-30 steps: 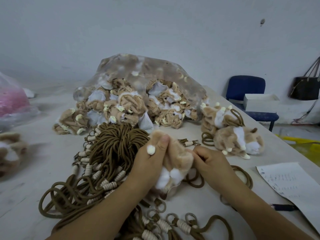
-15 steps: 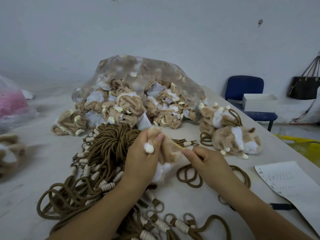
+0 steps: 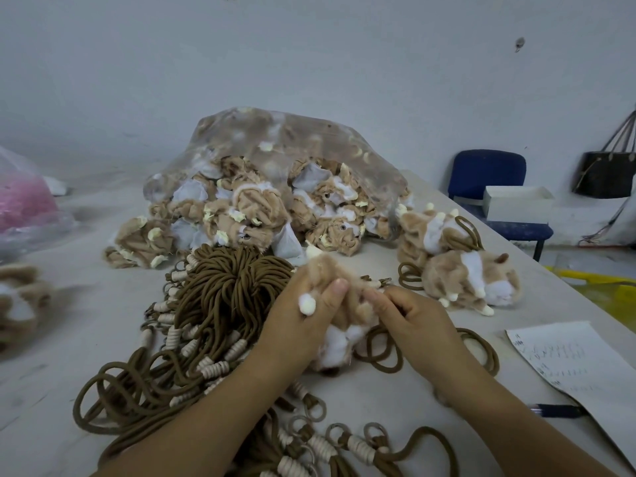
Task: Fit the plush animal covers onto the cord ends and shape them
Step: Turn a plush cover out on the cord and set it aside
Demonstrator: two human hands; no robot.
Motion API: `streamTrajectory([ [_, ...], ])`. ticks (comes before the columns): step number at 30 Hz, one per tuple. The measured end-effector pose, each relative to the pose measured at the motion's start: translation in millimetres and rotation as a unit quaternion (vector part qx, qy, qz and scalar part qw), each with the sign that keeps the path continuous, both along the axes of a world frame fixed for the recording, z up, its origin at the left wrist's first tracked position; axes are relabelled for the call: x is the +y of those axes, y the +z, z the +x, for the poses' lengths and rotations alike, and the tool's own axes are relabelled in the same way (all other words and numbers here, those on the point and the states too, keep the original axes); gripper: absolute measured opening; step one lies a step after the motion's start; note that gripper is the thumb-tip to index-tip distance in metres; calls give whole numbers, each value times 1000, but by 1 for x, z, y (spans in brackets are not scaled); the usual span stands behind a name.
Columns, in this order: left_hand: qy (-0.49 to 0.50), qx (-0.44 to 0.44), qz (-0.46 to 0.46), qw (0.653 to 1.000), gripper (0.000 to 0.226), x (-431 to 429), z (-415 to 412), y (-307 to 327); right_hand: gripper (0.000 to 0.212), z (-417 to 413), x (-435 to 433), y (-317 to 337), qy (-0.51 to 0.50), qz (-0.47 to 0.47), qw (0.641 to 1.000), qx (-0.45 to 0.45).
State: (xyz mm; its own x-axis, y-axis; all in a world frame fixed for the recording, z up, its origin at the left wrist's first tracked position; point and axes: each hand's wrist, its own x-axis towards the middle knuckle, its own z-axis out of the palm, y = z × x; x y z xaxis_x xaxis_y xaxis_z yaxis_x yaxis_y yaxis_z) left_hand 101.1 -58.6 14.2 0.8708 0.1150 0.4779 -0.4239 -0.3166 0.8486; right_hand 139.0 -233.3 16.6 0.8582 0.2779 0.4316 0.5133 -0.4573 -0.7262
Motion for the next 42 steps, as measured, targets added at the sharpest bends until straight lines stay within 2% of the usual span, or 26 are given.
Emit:
streamTrajectory([
  [3,16,21,-76,997,37,8,1,7,46,4,-6,0,-32,-41,998,-42],
  [7,-15,61,-104,993,35,7,1,7,43,2,-5,-1,-34,-72,993,-84],
  [9,0,66,-111,992,37,6,3,5,43,2,-4,-2,-33,-74,993,-88],
  [13,23,37,-100,994,22,9,5,6,45,6,-9,-3,-29,-81,991,-102],
  [17,7,19,-80,997,30,9,2,7,52,9,-15,-1,-35,-126,983,-132],
  [19,-3,18,-57,998,26,7,1,6,53,10,-16,1,-28,-139,980,-137],
  [22,5,7,-9,1000,32,4,0,5,46,5,-11,2,-7,-102,988,-119],
  [27,27,-13,52,998,24,-3,0,3,41,-3,5,-1,20,-3,999,-48],
  [30,33,-24,71,997,24,-1,5,2,40,0,3,-1,16,-10,999,-44],
  [32,28,-24,31,999,26,0,5,0,43,3,-1,-1,8,-37,997,-72],
  [34,10,-3,-53,999,39,2,4,0,49,5,-4,-1,6,-72,993,-99],
  [36,-4,9,-104,995,41,3,3,1,51,7,-7,-2,1,-96,989,-114],
  [42,49,-3,-118,992,29,2,1,4,49,5,-7,-4,-14,-109,990,-93],
])
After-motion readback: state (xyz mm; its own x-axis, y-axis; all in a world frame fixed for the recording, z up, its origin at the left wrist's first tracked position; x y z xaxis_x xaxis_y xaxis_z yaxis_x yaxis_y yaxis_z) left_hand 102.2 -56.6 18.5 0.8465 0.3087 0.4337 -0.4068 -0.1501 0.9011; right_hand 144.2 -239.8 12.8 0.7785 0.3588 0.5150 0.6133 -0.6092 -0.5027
